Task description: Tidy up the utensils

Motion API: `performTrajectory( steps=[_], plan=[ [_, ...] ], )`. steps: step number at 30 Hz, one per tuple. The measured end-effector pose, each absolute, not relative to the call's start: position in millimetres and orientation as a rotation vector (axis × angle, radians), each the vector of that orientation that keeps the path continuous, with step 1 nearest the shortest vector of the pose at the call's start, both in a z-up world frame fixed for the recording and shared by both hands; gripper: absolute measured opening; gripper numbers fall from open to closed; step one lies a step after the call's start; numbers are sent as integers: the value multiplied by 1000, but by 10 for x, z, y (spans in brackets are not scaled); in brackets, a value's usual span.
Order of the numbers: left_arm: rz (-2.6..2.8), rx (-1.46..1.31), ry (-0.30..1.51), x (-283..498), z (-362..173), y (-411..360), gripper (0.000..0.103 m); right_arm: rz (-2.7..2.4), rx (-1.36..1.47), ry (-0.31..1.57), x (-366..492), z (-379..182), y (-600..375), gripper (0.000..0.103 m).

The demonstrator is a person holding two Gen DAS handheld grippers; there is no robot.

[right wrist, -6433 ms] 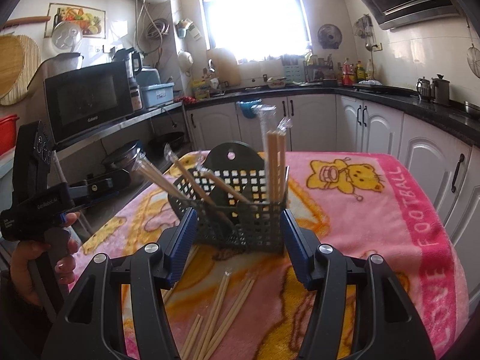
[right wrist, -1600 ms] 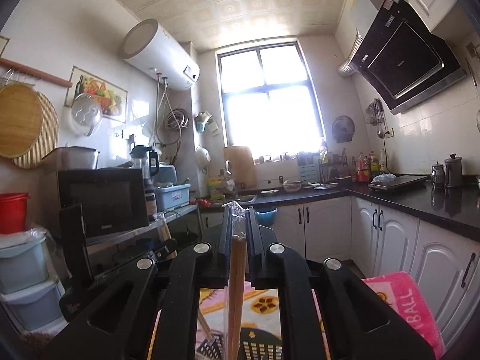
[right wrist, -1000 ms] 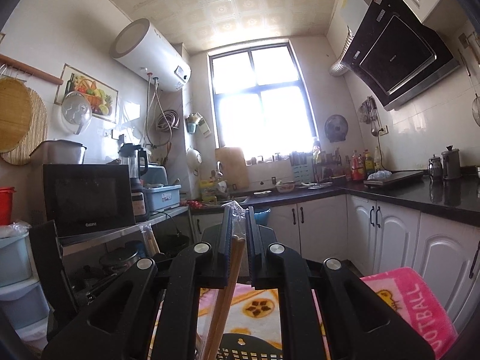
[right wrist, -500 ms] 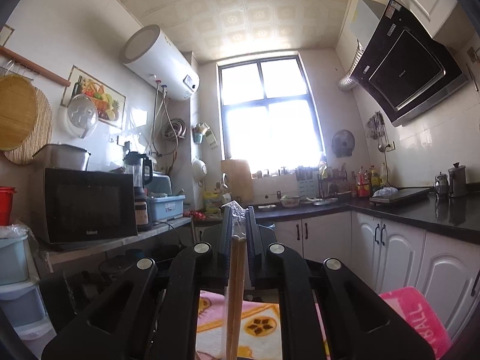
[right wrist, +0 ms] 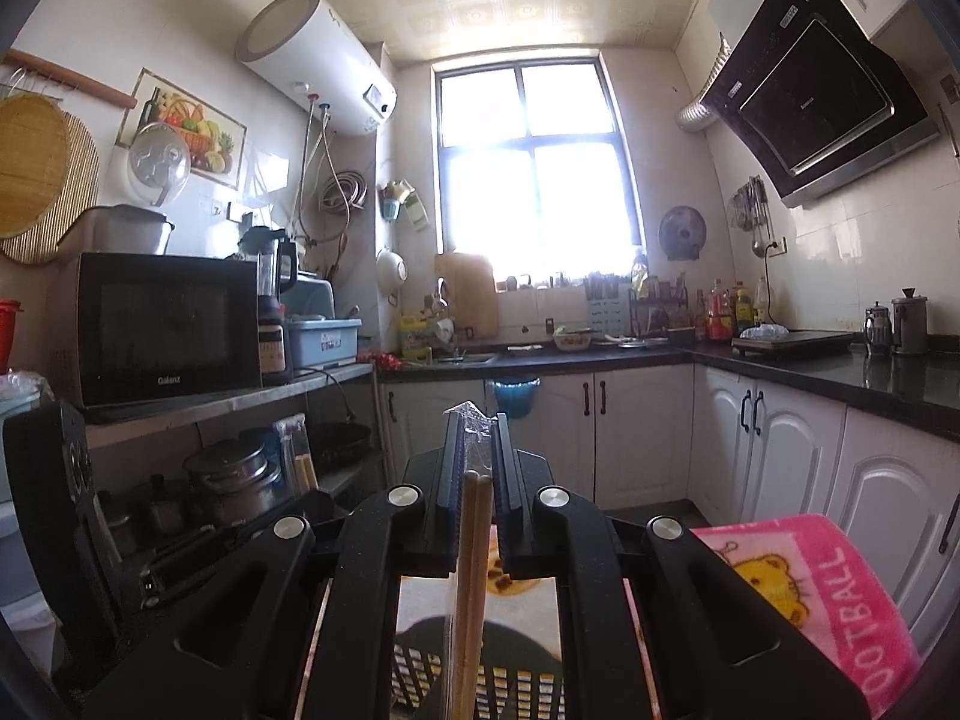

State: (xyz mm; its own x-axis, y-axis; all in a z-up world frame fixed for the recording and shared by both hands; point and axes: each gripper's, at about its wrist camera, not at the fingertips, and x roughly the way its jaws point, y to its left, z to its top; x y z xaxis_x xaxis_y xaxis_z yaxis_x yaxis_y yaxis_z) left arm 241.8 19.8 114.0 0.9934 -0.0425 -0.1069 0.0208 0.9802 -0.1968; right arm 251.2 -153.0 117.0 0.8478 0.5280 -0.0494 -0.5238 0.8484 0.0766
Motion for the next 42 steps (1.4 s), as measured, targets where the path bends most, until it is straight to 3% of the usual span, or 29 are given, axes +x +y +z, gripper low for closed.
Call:
performTrajectory(
  steps=[9, 13, 25, 42],
  plan=[
    [-72, -183, 156, 2380, 1081, 156, 4, 537, 80, 120, 2423, 978, -1676, 9],
    [-84, -173, 171, 2345, 1078, 128, 15, 535, 95, 125, 2341, 970, -1771, 10],
    [-110, -184, 202, 2163, 1113, 138, 28, 532, 124, 163, 2122, 920, -2035, 16],
    [-124, -200, 276, 1817, 1070, 202, 60, 505, 117, 313, 1858, 776, -2260, 39]
  ],
)
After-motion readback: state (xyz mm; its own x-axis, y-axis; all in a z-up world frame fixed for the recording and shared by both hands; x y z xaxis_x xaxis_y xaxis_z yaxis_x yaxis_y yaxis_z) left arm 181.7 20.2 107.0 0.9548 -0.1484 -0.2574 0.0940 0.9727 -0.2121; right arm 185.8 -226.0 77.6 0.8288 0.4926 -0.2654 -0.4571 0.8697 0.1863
